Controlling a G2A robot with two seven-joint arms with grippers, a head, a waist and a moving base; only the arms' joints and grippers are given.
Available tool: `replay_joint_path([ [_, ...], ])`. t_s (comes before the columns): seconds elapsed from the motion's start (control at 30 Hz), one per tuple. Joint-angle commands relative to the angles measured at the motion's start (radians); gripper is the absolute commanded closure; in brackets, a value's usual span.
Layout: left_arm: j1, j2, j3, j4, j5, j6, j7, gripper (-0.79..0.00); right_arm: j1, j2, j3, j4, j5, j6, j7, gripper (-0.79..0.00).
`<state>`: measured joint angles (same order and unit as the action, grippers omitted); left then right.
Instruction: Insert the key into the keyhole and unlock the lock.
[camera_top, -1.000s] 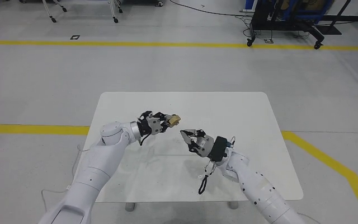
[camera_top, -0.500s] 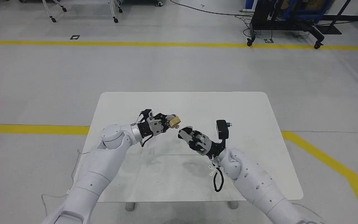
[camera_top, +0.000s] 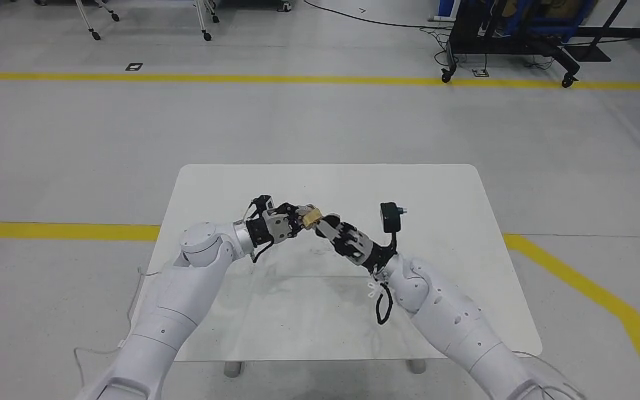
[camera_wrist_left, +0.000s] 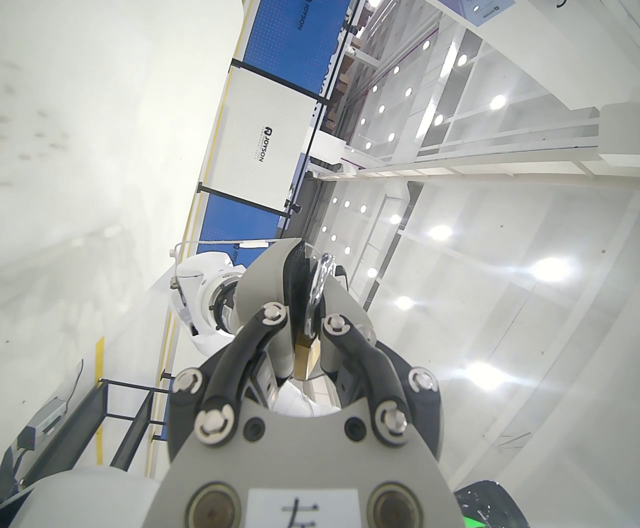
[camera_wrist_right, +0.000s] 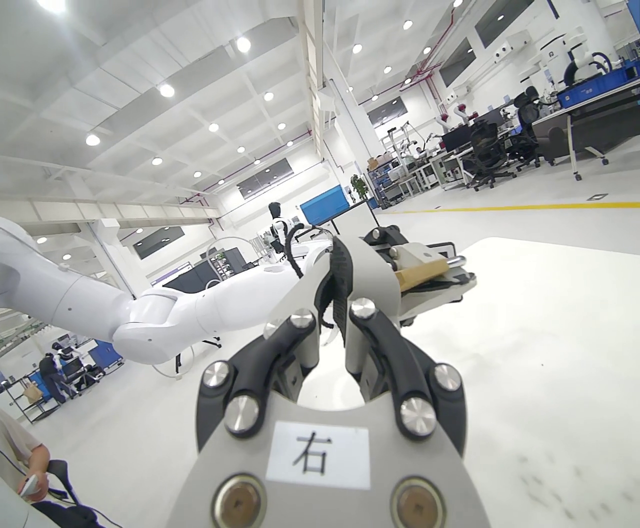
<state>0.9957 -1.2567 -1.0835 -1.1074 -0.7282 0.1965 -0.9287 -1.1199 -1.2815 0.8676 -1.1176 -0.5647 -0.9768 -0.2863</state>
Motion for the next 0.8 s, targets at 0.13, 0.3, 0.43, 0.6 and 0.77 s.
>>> replay_joint_path([
  [0.13,0.000,0.000,0.000,0.000,0.001,-0.003,0.001,0.000,0.009,-0.011,0.005,0.027,0.015,0.014,0.006,0.000],
  [0.3,0.002,0.000,-0.004,-0.001,0.007,-0.009,0.017,0.000,0.009,-0.012,0.025,0.007,-0.066,-0.014,-0.024,0.000],
  [0.43,0.006,0.002,-0.013,-0.006,0.016,-0.013,0.051,0.000,-0.019,-0.003,0.062,-0.057,-0.186,-0.035,-0.099,-0.785],
  [0.6,0.008,0.006,-0.032,-0.018,0.046,-0.024,0.103,0.000,-0.019,-0.003,0.062,-0.057,-0.186,-0.035,-0.099,-0.785],
  [0.77,0.020,0.013,-0.047,-0.040,0.089,-0.022,0.145,0.000,-0.019,-0.003,0.062,-0.057,-0.186,-0.035,-0.099,-0.785],
])
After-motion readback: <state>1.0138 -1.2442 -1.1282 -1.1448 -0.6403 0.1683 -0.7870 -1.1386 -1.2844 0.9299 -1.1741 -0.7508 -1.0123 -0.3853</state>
